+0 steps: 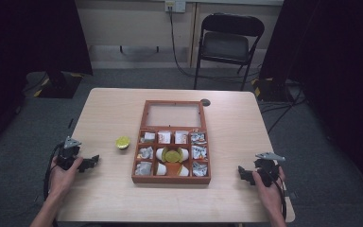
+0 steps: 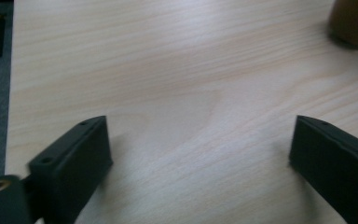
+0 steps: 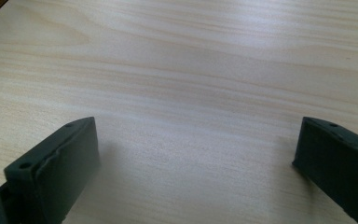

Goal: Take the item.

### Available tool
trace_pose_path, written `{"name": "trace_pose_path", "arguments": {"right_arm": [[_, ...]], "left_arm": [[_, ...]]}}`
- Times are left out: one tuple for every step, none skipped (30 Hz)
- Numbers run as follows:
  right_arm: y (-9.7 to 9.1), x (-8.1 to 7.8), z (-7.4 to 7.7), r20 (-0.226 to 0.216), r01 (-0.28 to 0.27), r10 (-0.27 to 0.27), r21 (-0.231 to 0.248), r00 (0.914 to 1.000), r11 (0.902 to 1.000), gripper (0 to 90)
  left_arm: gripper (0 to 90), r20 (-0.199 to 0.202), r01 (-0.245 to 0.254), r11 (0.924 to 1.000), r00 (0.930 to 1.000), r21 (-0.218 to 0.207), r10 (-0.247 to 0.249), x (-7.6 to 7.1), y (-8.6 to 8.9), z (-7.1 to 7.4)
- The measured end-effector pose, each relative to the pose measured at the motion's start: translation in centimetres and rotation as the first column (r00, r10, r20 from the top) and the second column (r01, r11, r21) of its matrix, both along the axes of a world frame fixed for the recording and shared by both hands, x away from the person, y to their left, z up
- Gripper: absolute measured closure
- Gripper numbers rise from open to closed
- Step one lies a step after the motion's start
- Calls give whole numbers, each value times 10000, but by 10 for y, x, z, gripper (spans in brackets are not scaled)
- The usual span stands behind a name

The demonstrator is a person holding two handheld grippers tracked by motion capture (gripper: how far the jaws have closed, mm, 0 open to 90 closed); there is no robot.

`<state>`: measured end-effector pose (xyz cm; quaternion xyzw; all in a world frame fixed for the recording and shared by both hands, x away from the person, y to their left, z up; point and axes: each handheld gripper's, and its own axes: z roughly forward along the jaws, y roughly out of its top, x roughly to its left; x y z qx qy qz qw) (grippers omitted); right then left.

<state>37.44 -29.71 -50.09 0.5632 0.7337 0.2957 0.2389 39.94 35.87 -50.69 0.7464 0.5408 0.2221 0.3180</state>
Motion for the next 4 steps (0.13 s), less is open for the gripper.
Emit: {"name": "trace_pose_path", "arguments": {"right_arm": [[0,0,0,0,7,-7,1,10000,10000,0],[0,0,0,-1,8,-8,2,10000,10000,0],[0,0,0,0,7,-7,-1,10000,10000,0],[0,0,0,0,4,-4,0,10000,10000,0]], "left_arm": [[19,-11,-35,10000,10000,-8,35,0,0,0],[18,-9,-115,9999,9999,16,115,0,-1,0],[15,-32,-155,9999,9999,3,155,0,-1,0],[7,-32,-155,9999,9999,3,155,0,-1,0]]}}
